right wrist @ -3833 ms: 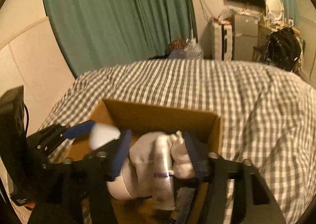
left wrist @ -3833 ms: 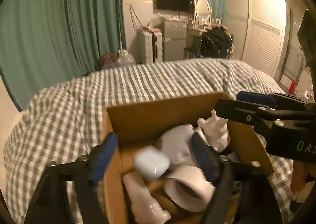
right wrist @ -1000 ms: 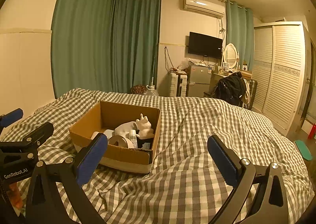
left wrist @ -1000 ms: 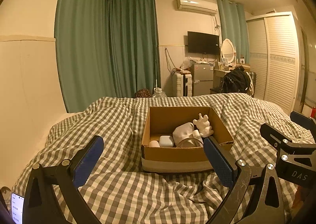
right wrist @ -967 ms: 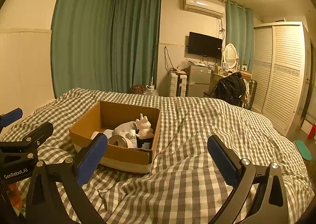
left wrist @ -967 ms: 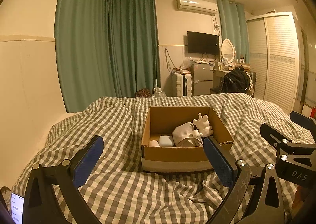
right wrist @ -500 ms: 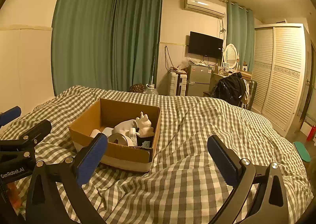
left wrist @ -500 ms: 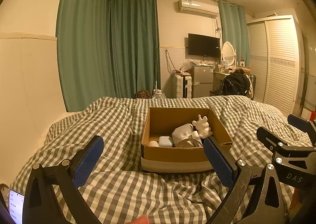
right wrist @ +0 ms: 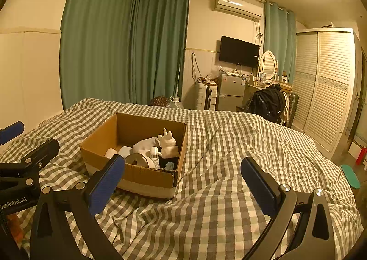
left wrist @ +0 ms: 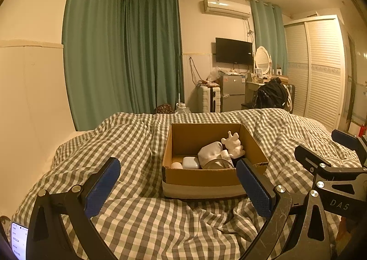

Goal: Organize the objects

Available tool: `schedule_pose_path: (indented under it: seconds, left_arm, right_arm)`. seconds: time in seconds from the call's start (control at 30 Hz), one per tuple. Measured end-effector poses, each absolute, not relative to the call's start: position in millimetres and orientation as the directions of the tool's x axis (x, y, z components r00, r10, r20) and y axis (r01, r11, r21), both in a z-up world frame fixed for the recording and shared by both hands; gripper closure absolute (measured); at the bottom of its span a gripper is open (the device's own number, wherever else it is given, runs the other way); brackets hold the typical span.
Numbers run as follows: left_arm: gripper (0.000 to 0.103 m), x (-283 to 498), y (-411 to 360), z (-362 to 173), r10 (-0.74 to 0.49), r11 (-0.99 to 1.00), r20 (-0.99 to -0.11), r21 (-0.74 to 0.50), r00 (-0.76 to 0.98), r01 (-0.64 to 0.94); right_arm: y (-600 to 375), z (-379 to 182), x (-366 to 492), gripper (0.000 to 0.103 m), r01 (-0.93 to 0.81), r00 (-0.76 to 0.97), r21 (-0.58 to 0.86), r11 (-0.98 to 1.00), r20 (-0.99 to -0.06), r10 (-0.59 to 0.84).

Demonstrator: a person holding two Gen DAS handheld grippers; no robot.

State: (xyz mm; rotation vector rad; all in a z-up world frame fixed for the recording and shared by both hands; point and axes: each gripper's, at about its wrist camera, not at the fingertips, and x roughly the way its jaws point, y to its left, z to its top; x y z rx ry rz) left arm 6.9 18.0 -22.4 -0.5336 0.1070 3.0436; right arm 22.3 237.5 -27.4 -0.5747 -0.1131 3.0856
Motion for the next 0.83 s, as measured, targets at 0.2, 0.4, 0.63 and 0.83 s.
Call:
schedule_pose_path:
  seconds: [0.2, 0.4, 0.63, 0.83]
  left_arm:
    - [0.000, 7.5, 19.6, -23.0, 0.037, -0.996, -0.342, 0.066, -0.939, -0.064]
    - [0.000, 6.8, 18.4, -23.3, 0.035, -0.996, -0.345, 0.065, -0.938, -0.061]
    - [0.000, 6.2, 16.6, -23.9, 0.032, -0.996, -0.349, 0.067, -0.937, -0.059]
    - [0.000, 8.0, 13.2, -23.0, 0.021, -0.997, -0.339, 0.058, -0.940, -0.043]
  right_arm:
    - [236.3, -28.4, 22.6, 0.002, 0.016, -0.932, -0.073, -0.997, -0.362, 0.011]
    - [236.0, -28.8, 22.7, 0.002, 0.017, -0.932, -0.073, -0.997, -0.363, 0.010]
    - [235.6, -28.8, 22.5, 0.002, 0.017, -0.932, -0.074, -0.997, -0.363, 0.011]
    - [235.4, -29.5, 23.1, 0.002, 0.018, -0.932, -0.075, -0.997, -0.363, 0.011]
